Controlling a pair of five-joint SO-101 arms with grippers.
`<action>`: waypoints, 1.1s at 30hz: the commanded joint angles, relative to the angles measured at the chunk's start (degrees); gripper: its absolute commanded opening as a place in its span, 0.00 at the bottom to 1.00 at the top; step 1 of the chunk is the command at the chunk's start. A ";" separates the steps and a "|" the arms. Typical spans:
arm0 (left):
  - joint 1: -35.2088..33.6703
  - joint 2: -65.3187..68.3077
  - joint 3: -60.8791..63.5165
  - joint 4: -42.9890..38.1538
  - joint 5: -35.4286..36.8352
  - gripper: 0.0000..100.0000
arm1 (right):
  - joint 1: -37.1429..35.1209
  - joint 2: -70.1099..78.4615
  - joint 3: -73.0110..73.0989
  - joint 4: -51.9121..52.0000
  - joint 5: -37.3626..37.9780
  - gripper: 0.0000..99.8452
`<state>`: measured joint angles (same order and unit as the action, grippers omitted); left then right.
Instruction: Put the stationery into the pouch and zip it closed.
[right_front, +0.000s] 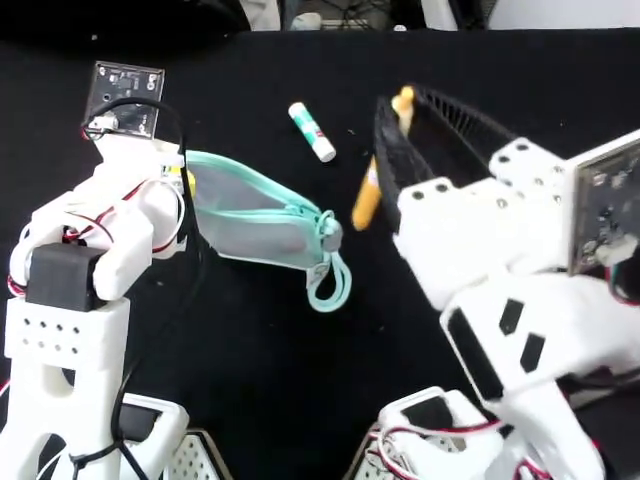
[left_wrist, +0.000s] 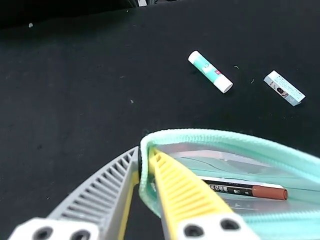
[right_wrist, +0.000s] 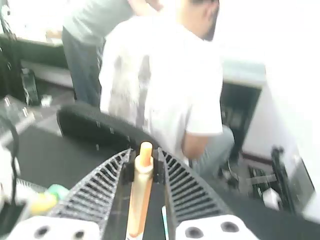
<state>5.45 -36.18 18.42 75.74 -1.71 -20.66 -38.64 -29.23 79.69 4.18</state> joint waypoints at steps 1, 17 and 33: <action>3.65 5.54 2.77 3.08 1.85 0.03 | -3.96 2.51 -3.74 -6.15 -0.88 0.01; 6.02 5.54 2.42 2.99 2.73 0.03 | -11.43 7.43 14.02 -22.07 -4.31 0.01; 5.76 5.54 2.42 2.99 2.55 0.03 | -13.80 -6.46 45.49 -27.60 -0.88 0.01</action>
<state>10.02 -36.18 18.33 75.74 0.31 -32.79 -40.84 10.59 54.73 1.71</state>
